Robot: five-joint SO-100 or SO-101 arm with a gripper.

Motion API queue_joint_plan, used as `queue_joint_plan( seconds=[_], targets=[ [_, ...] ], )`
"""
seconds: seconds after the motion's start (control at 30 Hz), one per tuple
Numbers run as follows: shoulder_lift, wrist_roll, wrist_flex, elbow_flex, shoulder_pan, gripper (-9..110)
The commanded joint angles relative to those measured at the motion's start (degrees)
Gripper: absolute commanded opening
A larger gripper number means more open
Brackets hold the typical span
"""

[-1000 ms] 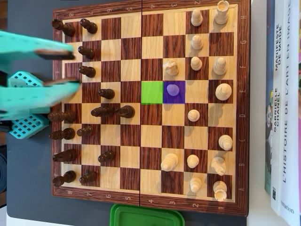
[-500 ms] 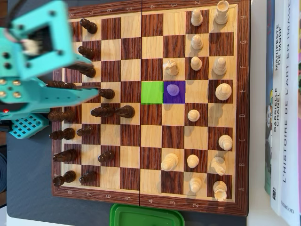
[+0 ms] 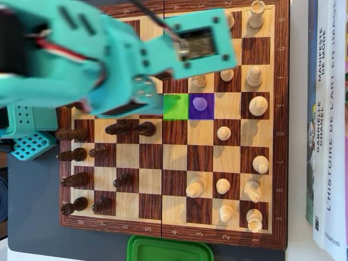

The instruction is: Play chess

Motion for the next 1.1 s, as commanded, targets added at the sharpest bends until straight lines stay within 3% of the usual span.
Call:
queue_joint_plan(
  seconds=[0.0, 1.07],
  targets=[
    [-3.87, -0.26, 2.90, -7.73, 1.93, 15],
    [-20.74, -0.26, 5.62, -21.88, 4.39, 15]
  ],
)
